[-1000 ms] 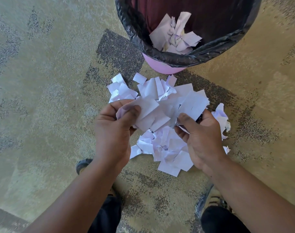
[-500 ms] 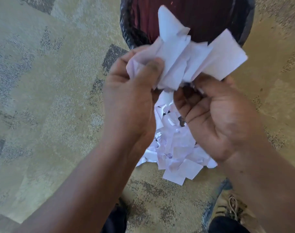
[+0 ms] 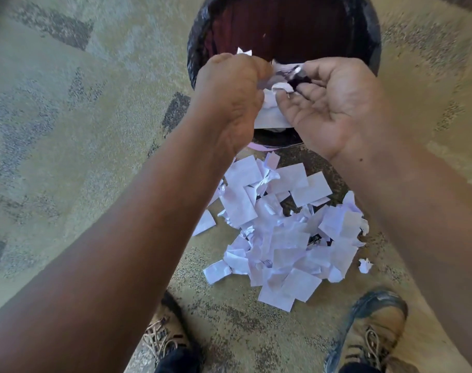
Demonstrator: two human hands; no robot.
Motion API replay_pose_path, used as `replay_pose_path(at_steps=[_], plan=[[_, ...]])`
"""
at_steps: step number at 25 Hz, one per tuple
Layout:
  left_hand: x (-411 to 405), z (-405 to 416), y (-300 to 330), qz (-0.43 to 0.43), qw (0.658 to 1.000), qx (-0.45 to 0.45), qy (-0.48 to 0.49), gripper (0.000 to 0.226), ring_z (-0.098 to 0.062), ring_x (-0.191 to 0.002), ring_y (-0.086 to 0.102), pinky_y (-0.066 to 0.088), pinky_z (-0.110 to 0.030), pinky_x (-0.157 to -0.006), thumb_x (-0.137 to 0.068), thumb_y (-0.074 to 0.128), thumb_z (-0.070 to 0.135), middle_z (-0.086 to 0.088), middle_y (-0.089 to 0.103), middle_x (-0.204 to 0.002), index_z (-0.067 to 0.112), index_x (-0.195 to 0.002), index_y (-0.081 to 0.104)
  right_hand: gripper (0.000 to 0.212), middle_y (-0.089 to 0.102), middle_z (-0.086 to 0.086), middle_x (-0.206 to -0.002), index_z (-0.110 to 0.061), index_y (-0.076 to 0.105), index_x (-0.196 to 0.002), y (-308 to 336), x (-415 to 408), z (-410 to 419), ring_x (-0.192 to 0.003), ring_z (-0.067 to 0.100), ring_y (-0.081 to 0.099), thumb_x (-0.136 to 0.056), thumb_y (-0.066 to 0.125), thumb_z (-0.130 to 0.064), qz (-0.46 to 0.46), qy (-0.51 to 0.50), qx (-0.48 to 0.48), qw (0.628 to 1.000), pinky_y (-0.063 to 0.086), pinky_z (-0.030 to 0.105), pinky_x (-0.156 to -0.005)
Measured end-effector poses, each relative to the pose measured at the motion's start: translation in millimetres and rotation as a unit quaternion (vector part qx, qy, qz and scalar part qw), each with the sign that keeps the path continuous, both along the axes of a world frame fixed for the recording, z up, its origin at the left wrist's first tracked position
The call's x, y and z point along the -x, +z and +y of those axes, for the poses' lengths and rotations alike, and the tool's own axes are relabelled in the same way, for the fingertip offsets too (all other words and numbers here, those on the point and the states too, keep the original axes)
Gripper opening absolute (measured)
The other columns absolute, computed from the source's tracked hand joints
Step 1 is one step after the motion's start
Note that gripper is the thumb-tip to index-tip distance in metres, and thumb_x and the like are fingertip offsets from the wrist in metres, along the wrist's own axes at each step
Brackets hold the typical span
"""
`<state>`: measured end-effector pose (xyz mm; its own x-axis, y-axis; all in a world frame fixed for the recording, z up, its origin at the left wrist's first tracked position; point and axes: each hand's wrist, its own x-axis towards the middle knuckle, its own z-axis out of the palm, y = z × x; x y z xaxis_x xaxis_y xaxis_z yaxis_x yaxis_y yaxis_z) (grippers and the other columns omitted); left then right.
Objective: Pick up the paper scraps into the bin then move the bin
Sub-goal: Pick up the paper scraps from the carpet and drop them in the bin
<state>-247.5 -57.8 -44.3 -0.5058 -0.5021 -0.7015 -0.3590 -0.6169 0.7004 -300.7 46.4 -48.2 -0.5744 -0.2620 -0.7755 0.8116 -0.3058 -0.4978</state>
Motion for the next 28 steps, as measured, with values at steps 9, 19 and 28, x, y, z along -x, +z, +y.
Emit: replay_pose_path(at_steps=[9, 19, 28], plan=[[-59.1, 18.4, -16.8, 0.056, 0.953, 0.290, -0.070, 0.036, -0.011, -0.109, 0.071, 0.055, -0.026, -0.101, -0.089, 0.053, -0.012, -0.005, 0.075, -0.114, 0.003, -0.119, 0.069, 0.063, 0.045, 0.014, -0.155, -0.003, 0.041, -0.150, -4.9, -28.4, 16.9, -0.134, 0.015, 0.055, -0.090, 0.039, 0.018, 0.155, 0.067, -0.053, 0.984, 0.048, 0.026, -0.106], [-124.7, 20.8, -56.6, 0.070, 0.878, 0.443, -0.169, 0.042, -0.011, -0.129, 0.060, 0.051, -0.037, -0.106, -0.090, 0.050, -0.007, -0.005, 0.064, -0.136, 0.006, -0.126, 0.067, 0.070, 0.034, 0.004, -0.162, -0.004, 0.025, -0.157, -29.5, -87.7, 49.6, -0.150, 0.008, 0.032, -0.092, 0.035, 0.022, 0.364, 0.225, -0.084, 0.900, 0.032, 0.025, -0.120], [-145.5, 12.1, -149.3, -0.140, 0.881, 0.395, -0.219, 0.033, -0.014, -0.116, 0.054, 0.049, -0.037, -0.103, -0.085, 0.061, 0.005, -0.005, 0.057, -0.127, 0.015, -0.117, 0.062, 0.029, 0.073, 0.000, -0.097, -0.008, 0.073, -0.100, -105.3, -127.3, 73.1, -0.090, 0.009, 0.068, -0.087, 0.049, 0.001, 0.422, 0.298, -0.278, 0.810, 0.054, 0.027, -0.080]])
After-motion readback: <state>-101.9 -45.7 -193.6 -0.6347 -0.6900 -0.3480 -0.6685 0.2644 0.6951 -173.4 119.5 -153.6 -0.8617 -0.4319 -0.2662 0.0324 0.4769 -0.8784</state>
